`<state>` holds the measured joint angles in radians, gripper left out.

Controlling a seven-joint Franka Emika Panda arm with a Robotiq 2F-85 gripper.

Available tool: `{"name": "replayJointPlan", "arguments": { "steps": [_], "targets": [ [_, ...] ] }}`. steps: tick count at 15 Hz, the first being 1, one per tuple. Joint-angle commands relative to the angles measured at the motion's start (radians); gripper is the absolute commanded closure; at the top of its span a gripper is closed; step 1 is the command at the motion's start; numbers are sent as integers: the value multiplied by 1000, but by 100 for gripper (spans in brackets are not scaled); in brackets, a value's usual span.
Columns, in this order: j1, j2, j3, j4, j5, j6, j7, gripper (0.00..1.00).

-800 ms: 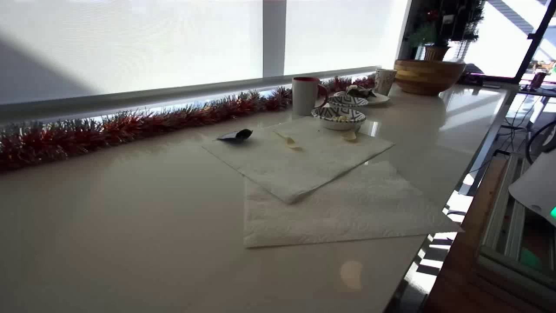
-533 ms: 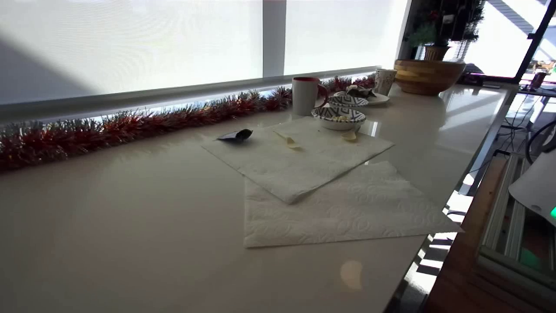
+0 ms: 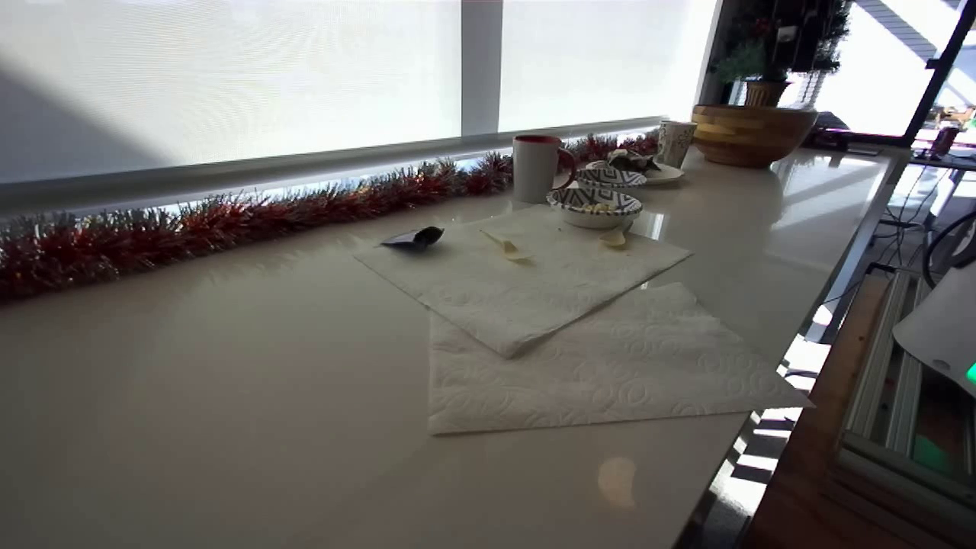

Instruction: Pick up one white object with the fork, and then put it in the mug

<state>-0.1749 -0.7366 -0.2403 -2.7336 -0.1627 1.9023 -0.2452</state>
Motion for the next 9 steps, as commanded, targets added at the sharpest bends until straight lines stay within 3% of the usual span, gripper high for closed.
{"name": "replayJointPlan", "arguments": {
  "steps": [1,3,6,9],
  "targets": [
    [0,14,21,2,-3,15,26,0],
    [39,56,68,21,26,15,73,0],
    [98,132,202,43,44,44,228,0],
    [122,215,342,80,37,73,477,0]
  ]
}}
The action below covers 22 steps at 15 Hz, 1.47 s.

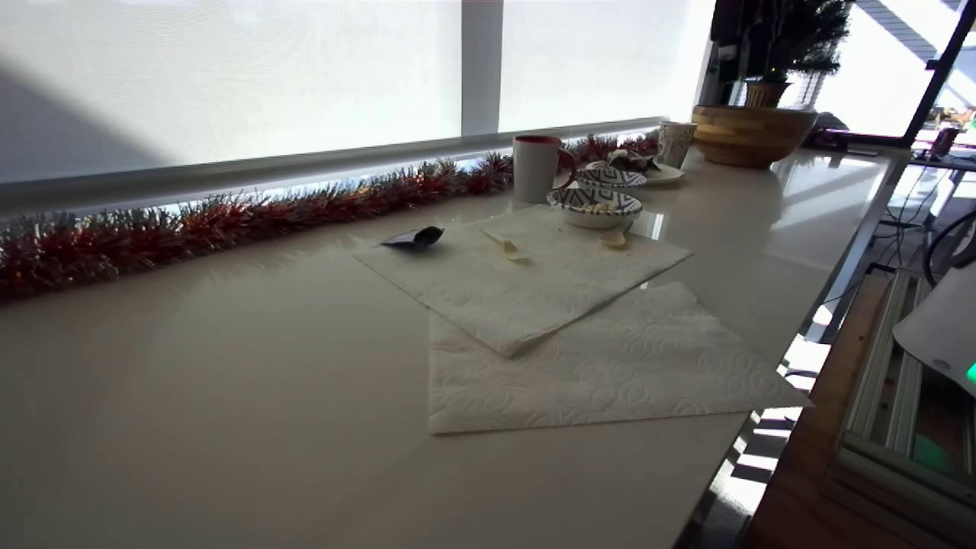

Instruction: Pick up one white object with the fork, and then put it in the mug

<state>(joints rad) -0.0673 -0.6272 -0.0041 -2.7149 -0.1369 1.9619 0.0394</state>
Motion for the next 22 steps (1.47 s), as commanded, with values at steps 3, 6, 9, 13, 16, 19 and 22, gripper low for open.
{"name": "replayJointPlan", "arguments": {
  "steps": [3,6,9,13,16,19,22],
  "targets": [
    [34,209,187,122,59,56,416,0],
    [52,326,226,221,141,70,586,0],
    [79,302,212,198,141,96,566,0],
    [100,387,209,266,162,104,581,0],
    [100,391,208,269,162,104,581,0],
    [100,391,208,270,162,104,582,0],
    [103,455,213,314,159,116,608,0]
  ]
}}
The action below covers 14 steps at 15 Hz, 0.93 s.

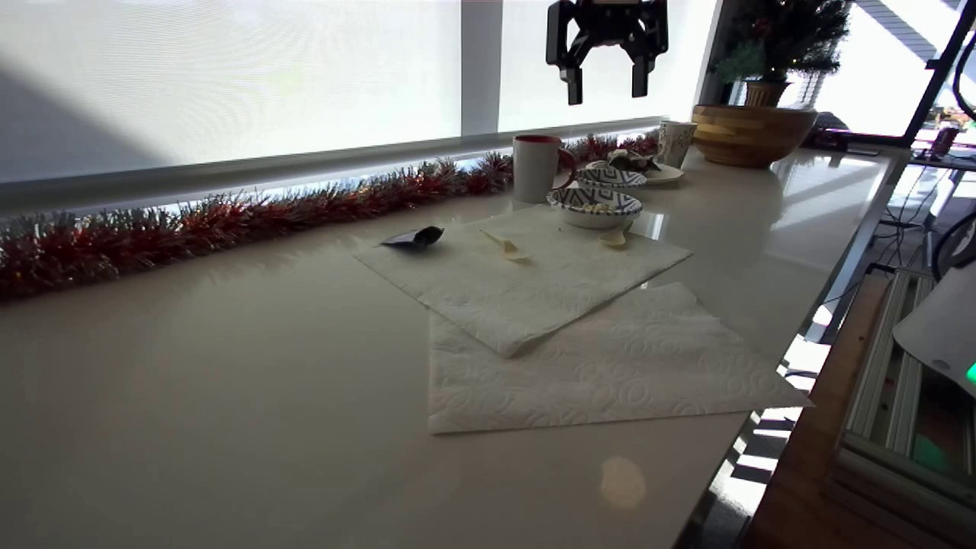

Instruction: Pick up one white object with the fork, and then put it in the mug

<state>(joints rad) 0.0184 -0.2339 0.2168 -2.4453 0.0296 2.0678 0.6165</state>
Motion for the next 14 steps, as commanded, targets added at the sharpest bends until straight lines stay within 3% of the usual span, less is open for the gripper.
{"name": "replayJointPlan", "arguments": {
  "steps": [1,6,14],
  "targets": [
    [23,80,-1,63,-12,-2,48,0],
    [73,224,8,174,-4,-2,92,0],
    [144,485,-34,350,9,53,105,0]
  ]
}}
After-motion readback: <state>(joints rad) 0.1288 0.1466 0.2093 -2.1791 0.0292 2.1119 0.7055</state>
